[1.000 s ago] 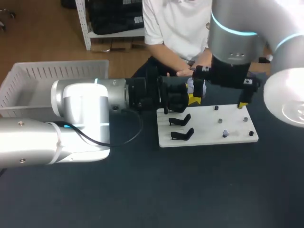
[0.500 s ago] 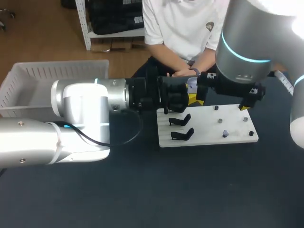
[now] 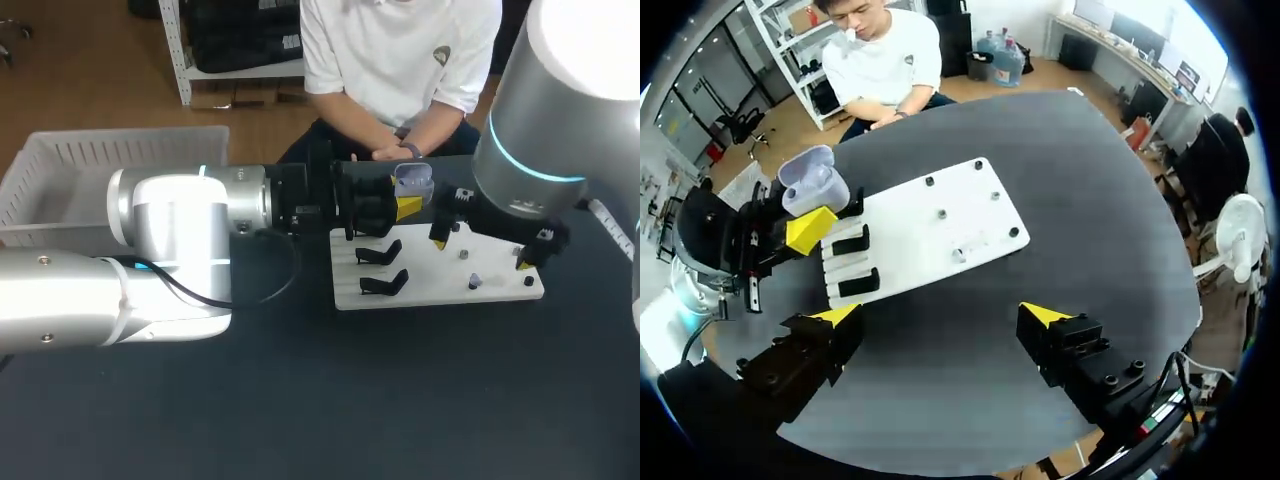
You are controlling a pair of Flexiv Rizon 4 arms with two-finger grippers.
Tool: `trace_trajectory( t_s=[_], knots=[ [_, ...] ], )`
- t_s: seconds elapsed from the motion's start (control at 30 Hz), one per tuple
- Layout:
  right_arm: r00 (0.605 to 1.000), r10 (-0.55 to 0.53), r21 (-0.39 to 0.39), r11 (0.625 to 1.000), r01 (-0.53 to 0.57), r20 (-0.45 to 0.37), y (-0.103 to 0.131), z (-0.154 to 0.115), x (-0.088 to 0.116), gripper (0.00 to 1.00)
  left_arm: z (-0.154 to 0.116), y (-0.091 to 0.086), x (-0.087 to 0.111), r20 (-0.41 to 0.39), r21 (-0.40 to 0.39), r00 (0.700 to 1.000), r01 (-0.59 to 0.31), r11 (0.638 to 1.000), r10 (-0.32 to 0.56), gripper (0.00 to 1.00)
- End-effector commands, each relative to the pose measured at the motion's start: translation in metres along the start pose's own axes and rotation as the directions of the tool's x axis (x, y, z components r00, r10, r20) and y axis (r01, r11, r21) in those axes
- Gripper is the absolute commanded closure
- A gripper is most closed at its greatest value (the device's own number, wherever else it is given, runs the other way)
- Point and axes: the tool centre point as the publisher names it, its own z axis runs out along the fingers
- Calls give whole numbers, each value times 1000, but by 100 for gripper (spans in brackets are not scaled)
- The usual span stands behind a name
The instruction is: Pick up each earbud case from the left stands, insert the matching earbuds, close the lid, and place the case in the box.
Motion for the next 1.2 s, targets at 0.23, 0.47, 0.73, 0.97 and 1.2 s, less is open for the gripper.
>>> trace_trajectory(
  t_s=[0.23,0.47,0.73,0.97,1.2],
  knots=[
    [998,29,-5,1000,-29,-61,-20,67,8,0,0,-1,1,5,-6,1000,-4,1000,4,100],
    [996,29,15,999,-28,-85,-25,103,1,0,0,-1,1,5,-6,1000,-4,1000,4,100],
    [995,19,14,1000,-17,-96,-20,126,-4,0,0,-1,1,5,-6,1000,-4,1000,4,100],
    [996,23,9,1000,-23,-91,-18,132,-8,6,0,-1,1,5,-6,1000,-4,1000,4,100],
    [996,22,-1,1000,-23,-88,-14,133,-7,22,0,-1,1,5,-6,1000,-4,1000,4,100]
  ],
)
